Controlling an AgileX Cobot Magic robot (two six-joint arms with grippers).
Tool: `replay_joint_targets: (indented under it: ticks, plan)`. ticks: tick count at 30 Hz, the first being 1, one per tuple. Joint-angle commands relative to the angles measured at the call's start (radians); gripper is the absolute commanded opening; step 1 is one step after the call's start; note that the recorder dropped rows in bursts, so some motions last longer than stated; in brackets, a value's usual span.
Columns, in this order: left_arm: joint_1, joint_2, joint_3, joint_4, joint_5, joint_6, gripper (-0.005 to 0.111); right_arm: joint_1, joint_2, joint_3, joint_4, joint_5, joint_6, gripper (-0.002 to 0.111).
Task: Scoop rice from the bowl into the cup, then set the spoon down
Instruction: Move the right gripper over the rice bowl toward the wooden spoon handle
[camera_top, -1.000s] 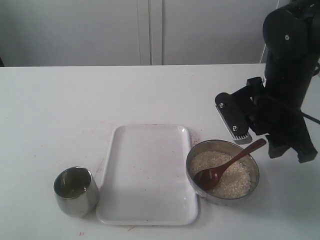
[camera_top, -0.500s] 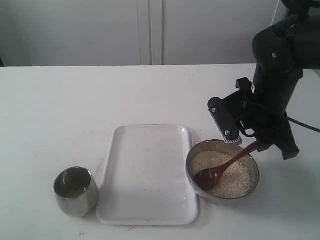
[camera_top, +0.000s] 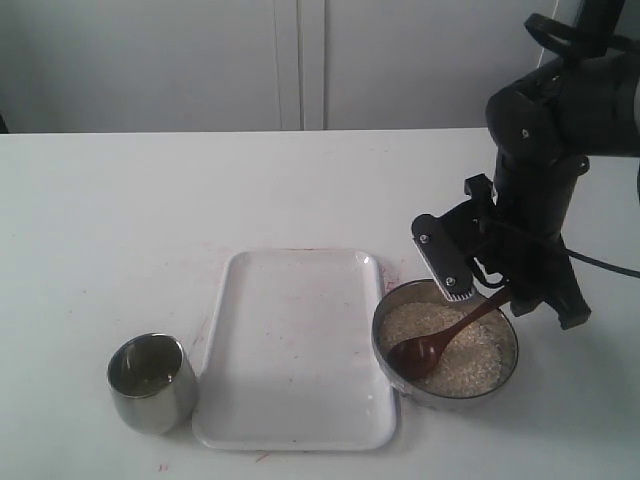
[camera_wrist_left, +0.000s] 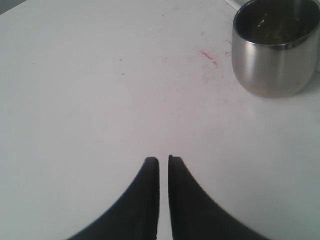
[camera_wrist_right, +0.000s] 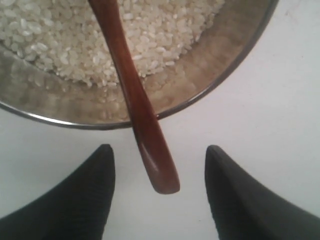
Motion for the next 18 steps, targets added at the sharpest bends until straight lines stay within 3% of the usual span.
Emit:
replay_joint_targets:
  ticks: [1, 9, 18]
  plan:
    - [-0.005, 0.000, 0.008, -0.006, 0.052, -0.005, 0.014, -0.001, 0.002, 0.005, -0.011, 0.001, -0.013, 0.052]
    - [-0.005, 0.000, 0.008, -0.006, 0.052, -0.005, 0.014, -0.001, 0.002, 0.005, -0.005, 0.001, -0.013, 0.044]
    - [-0.005, 0.000, 0.008, -0.006, 0.052, -0.005, 0.014, -0.001, 0.033, 0.005, 0.002, 0.004, -0.013, 0.044]
